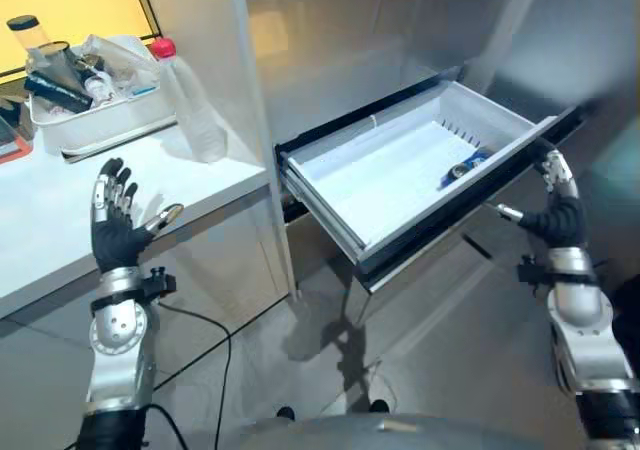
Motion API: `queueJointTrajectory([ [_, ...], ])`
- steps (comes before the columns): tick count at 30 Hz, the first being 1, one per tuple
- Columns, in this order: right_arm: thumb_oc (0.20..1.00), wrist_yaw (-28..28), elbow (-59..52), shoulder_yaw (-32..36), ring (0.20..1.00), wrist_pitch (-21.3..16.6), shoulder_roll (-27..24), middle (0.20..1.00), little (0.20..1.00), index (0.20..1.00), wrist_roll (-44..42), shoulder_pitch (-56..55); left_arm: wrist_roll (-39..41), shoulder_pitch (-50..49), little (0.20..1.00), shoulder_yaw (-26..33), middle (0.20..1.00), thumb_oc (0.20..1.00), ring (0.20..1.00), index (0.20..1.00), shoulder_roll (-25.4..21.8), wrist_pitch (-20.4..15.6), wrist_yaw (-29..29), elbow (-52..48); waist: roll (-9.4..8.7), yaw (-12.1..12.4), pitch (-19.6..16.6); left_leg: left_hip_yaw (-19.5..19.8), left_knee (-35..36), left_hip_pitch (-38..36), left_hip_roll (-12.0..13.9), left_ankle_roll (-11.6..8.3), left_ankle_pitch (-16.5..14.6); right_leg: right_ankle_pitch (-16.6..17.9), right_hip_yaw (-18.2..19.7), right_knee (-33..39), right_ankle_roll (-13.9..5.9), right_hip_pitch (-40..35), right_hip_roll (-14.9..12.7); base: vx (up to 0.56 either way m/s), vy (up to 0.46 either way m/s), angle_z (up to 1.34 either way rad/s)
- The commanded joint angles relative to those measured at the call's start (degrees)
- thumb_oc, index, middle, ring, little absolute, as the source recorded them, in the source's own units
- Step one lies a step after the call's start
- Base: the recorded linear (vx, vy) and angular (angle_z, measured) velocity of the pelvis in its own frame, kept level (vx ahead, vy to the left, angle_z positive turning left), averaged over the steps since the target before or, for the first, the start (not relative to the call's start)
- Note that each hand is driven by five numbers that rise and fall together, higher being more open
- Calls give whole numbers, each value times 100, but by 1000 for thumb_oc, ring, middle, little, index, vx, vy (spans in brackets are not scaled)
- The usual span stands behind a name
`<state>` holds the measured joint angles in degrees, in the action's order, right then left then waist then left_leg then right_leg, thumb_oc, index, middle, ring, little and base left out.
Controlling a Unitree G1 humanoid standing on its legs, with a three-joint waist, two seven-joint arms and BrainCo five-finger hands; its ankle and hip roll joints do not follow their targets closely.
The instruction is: Take the drinks into the refrigerator
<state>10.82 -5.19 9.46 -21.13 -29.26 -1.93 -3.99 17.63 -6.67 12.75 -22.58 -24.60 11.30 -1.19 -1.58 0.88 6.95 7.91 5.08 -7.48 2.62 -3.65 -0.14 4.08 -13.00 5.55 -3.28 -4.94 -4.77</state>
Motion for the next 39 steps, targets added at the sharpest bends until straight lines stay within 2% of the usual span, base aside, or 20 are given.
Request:
queueJointTrajectory([
  [1, 1000, -14, -381, 346, 1000, -373, -270, 1000, 1000, 1000, -313, 646, -96, 328, 1000, 165, 1000, 1000, 1000, 1000, -348, -387, 65, -116, -184, 48, -111, -329, -8, -4, -170, 238, -271, -694, 140, -233, -303, -468, -187, 47, -209, -74],
  [16, 1000, -312, -339, -59, 1000, -313, -390, 1000, 1000, 1000, -656, 1071, 0, 428, 1000, 34, 1000, 1000, 1000, 1000, -531, -265, -41, 256, -193, 72, -116, -379, -8, -46, -153, 225, -280, -676, 178, -221, -290, -471, -162, 0, 0, -2],
  [27, 1000, -741, -685, -367, 1000, -267, -460, 1000, 1000, 1000, -958, 1233, -231, 1086, 1000, -144, 1000, 1000, 1000, 1000, -1212, -51, 56, 887, -140, -56, -142, -501, -19, -187, -141, 255, -367, -737, 289, -332, -308, -486, -161, 12, 9, -2],
  [39, 1000, -1247, -1335, -599, 1000, -285, -789, 1000, 1000, 1000, -1625, 1331, -91, 1741, 1000, -271, 1000, 1000, 1000, 1000, -1991, 158, 194, 2070, -116, -311, -62, -904, -503, -85, -102, 253, -614, -859, 748, -809, -342, -131, -127, 15, 26, -20],
])
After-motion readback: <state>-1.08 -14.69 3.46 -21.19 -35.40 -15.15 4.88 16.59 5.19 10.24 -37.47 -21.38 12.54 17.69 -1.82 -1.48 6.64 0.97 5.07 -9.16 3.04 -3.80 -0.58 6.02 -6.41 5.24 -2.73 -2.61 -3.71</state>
